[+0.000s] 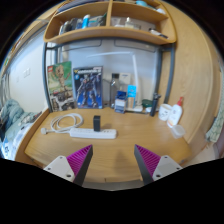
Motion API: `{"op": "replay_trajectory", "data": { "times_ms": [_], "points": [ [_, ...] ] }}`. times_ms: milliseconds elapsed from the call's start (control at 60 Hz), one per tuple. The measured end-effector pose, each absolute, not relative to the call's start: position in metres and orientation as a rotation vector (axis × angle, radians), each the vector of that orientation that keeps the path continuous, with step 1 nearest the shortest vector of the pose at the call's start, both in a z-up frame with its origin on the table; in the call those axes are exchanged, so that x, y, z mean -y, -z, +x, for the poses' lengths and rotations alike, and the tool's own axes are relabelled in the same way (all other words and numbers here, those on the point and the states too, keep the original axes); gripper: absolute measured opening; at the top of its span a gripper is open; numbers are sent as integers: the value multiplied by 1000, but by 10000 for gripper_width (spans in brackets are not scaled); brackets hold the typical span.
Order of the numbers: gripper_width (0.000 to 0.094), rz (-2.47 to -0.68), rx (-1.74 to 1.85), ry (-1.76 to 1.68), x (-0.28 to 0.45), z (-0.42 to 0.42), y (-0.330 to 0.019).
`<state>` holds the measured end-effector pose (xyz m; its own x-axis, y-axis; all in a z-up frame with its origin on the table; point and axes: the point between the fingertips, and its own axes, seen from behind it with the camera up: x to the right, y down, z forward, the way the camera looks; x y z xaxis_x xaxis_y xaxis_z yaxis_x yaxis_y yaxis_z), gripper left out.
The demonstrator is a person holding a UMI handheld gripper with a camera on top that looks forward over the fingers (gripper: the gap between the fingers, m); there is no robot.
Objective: Unplug charger
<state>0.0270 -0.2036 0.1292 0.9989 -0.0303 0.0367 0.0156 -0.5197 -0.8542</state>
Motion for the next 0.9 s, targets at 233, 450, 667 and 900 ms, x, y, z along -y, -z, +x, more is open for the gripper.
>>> {"op": "replay_trajectory", "data": {
  "times_ms": [233, 450, 667, 900],
  "points": [
    [855, -2192, 70, -50, 120, -19, -62],
    [792, -2167, 109, -84, 30, -36, -34],
    [226, -2111, 129, -101, -16, -46, -27],
    [118, -2017, 80, -130, -47, -37, -116]
  ]
}}
